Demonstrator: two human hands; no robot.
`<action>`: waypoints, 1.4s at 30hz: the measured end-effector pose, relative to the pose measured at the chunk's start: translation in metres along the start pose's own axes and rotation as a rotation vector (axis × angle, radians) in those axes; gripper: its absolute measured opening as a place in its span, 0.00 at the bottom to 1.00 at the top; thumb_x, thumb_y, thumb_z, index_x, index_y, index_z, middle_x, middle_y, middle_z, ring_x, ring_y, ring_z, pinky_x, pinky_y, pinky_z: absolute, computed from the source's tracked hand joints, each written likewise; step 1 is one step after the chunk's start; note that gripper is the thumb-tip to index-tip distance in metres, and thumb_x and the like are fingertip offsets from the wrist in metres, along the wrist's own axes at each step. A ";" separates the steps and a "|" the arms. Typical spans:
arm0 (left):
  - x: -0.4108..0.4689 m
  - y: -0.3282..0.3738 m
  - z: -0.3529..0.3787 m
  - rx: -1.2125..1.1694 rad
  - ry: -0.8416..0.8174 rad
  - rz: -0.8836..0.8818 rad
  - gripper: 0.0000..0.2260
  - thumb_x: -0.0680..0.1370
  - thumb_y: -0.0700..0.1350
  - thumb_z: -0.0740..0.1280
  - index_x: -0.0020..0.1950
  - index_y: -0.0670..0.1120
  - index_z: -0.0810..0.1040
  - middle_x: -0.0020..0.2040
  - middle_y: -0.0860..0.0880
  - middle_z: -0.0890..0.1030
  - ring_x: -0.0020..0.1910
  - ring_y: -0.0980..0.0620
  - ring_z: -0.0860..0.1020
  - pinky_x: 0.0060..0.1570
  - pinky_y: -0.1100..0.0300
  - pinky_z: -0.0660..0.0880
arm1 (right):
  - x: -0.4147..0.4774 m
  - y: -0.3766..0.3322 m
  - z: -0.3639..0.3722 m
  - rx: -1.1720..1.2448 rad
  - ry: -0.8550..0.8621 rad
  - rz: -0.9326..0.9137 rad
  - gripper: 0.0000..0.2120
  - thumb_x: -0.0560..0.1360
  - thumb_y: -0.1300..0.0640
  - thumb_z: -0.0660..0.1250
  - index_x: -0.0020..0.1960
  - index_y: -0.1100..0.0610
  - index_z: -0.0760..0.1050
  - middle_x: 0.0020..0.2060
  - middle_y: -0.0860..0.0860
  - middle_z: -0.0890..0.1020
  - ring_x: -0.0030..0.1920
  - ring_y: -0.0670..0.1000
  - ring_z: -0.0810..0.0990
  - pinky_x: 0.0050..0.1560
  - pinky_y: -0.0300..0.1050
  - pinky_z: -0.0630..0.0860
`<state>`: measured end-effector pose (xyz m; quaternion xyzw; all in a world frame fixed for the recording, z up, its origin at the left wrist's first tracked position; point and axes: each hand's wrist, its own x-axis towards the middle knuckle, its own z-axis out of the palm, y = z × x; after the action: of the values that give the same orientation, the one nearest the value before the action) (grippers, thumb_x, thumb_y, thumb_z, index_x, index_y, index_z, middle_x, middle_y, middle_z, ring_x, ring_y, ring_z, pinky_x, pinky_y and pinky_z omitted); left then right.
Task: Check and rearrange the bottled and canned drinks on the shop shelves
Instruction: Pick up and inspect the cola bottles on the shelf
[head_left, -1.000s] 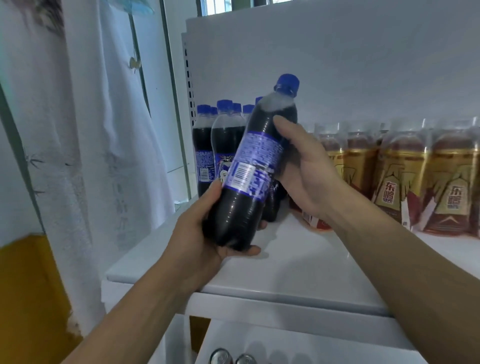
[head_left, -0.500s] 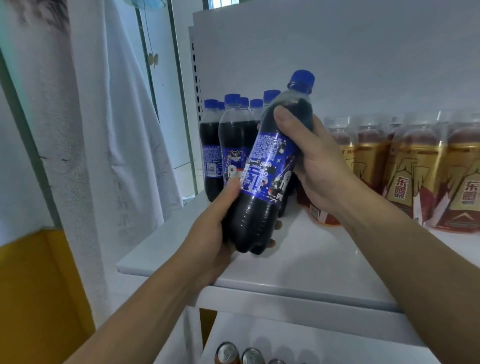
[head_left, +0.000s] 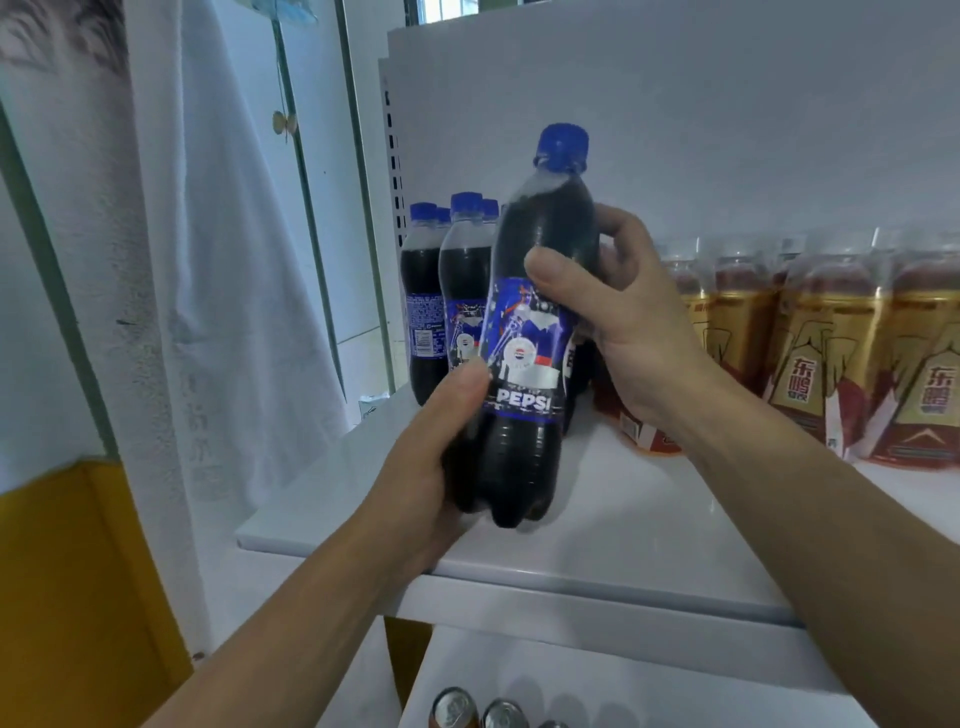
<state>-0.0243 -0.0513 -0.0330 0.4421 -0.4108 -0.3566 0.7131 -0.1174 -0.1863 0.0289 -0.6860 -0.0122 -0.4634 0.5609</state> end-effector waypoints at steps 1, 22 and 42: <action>0.000 -0.001 0.001 0.057 0.033 -0.003 0.35 0.58 0.62 0.78 0.63 0.53 0.77 0.56 0.45 0.84 0.51 0.45 0.84 0.45 0.52 0.82 | 0.000 0.001 0.000 -0.041 0.006 -0.012 0.35 0.63 0.44 0.77 0.66 0.47 0.67 0.56 0.49 0.83 0.51 0.48 0.86 0.49 0.44 0.81; -0.025 0.049 -0.008 -0.587 -0.211 -0.308 0.29 0.74 0.64 0.64 0.56 0.39 0.82 0.45 0.40 0.83 0.34 0.45 0.82 0.33 0.55 0.81 | -0.004 -0.035 0.049 -0.079 -0.097 0.223 0.30 0.71 0.46 0.72 0.72 0.48 0.69 0.58 0.50 0.83 0.52 0.49 0.86 0.45 0.42 0.80; -0.078 0.093 -0.056 -0.725 -0.533 -0.448 0.29 0.83 0.54 0.60 0.75 0.33 0.66 0.73 0.32 0.69 0.73 0.33 0.68 0.73 0.40 0.64 | -0.050 -0.062 0.097 0.254 0.167 0.602 0.24 0.75 0.38 0.69 0.54 0.57 0.86 0.51 0.59 0.86 0.47 0.58 0.87 0.51 0.52 0.82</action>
<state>0.0082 0.0684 0.0170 0.1368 -0.3233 -0.7215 0.5969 -0.1188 -0.0629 0.0490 -0.5431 0.1792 -0.3264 0.7526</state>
